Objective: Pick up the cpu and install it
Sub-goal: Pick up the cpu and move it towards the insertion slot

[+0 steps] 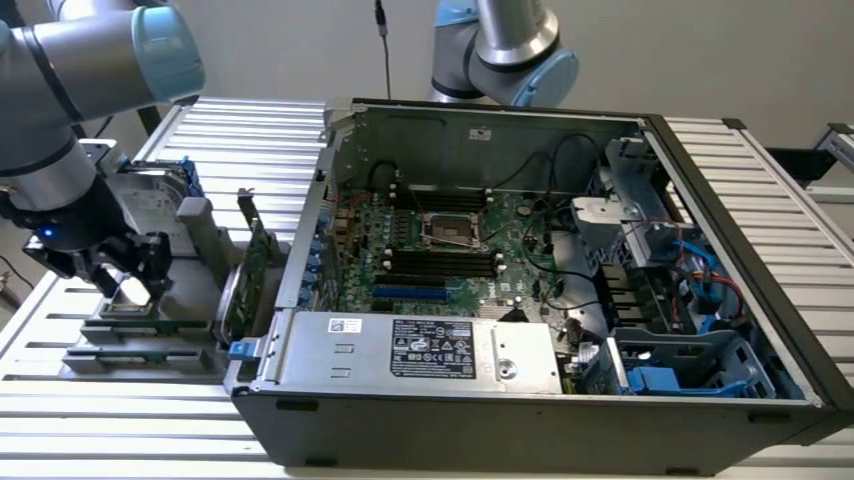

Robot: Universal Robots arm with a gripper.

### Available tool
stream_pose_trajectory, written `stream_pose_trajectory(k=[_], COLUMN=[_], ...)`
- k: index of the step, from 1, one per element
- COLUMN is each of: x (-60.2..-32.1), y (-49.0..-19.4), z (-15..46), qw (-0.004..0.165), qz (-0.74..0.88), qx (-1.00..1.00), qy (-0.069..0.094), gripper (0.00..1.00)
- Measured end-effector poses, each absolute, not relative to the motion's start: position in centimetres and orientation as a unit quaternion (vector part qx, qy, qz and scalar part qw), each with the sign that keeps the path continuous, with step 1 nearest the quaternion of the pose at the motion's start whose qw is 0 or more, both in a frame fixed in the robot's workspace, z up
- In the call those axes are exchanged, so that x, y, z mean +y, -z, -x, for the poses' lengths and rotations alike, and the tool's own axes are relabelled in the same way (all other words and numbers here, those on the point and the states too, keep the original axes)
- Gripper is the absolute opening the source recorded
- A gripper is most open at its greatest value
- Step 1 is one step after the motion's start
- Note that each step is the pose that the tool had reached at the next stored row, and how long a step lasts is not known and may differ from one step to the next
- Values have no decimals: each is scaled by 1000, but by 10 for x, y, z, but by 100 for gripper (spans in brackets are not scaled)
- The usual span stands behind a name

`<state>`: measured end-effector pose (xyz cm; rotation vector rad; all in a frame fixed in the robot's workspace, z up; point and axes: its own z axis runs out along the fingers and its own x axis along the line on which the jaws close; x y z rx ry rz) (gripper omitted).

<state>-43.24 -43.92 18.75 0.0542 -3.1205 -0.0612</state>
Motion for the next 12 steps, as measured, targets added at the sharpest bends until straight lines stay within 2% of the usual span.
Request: stream_pose_trajectory(k=[12], x=[-439], y=[-185], z=[432], qw=[10], qz=[-11], qx=[-1000], qy=[20], gripper=[60])
